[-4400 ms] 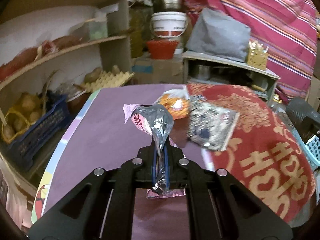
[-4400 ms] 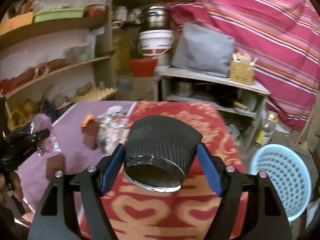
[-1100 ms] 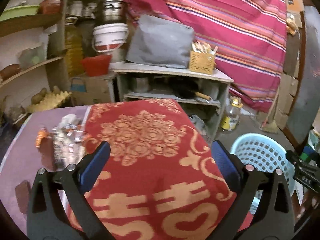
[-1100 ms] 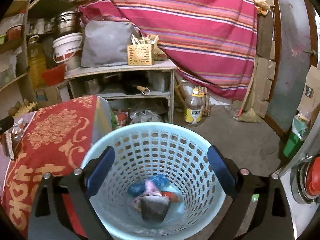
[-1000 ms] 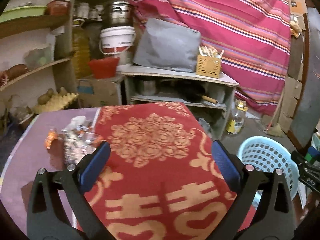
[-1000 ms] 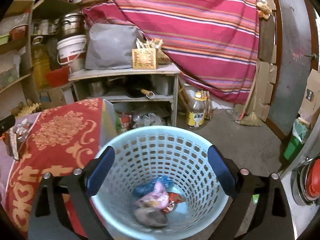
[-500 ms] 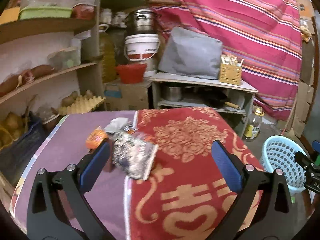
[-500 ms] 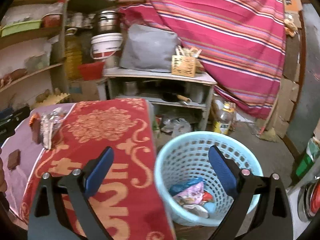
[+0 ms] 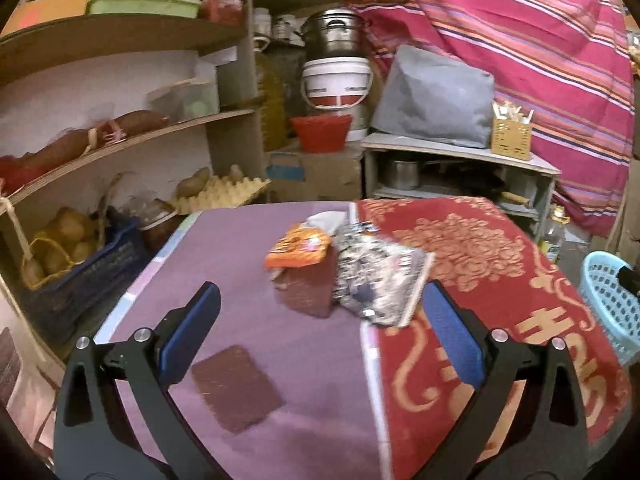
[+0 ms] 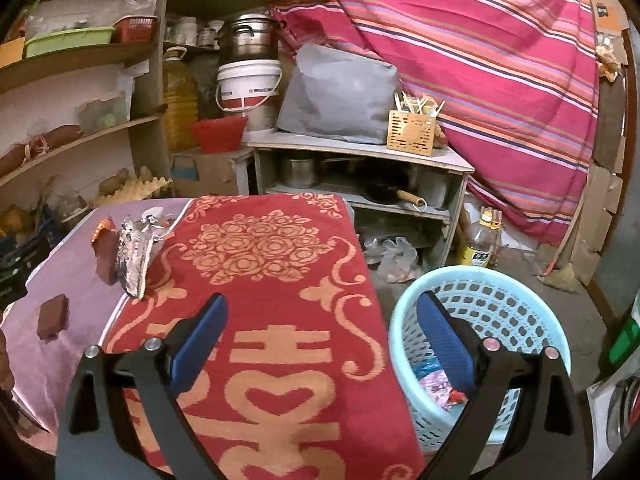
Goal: Collect trash
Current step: 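Move both open tools back over the table, then lower the left tool onto the maroon scouring pad and close on it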
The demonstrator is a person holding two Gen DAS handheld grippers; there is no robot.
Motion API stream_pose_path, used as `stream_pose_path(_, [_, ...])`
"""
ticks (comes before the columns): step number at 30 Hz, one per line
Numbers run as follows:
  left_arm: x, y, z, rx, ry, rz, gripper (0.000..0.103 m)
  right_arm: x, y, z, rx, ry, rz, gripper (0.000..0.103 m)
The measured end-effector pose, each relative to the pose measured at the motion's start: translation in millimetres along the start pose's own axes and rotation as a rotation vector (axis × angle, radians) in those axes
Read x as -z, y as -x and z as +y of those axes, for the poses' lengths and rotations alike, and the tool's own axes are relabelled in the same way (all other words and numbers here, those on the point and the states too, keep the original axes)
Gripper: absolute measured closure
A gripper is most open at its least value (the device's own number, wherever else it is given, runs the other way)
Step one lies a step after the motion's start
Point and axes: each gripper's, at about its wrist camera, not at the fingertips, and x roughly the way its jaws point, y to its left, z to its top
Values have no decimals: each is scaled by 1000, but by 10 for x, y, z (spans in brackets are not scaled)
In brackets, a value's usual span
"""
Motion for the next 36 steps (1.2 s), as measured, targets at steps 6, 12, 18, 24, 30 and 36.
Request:
stream_pose_path(6, [128,-97,304,-45,16,36,5,32,-117,189,1,-9,11,5])
stream_pose_path(12, [241,-194,566,-66,36,63,5,30,-206,372,-7,-8,14,5])
stream_pose_path(18, [349,-360,807,-91,75,118,5,73,-395,579,-16,-8,51,5])
stream_pose_path(24, [507,-633,958,-87,129,206,5,96,-486,859,-38,39,70,5])
stream_pose_path(30, [649,-908,883,-52,158,307,5,115,-549,994,-43,76,90,5])
stream_pose_path(36, [683,-1045,833,-47,137,365,9,127,-590,1026,-48,69,107,5])
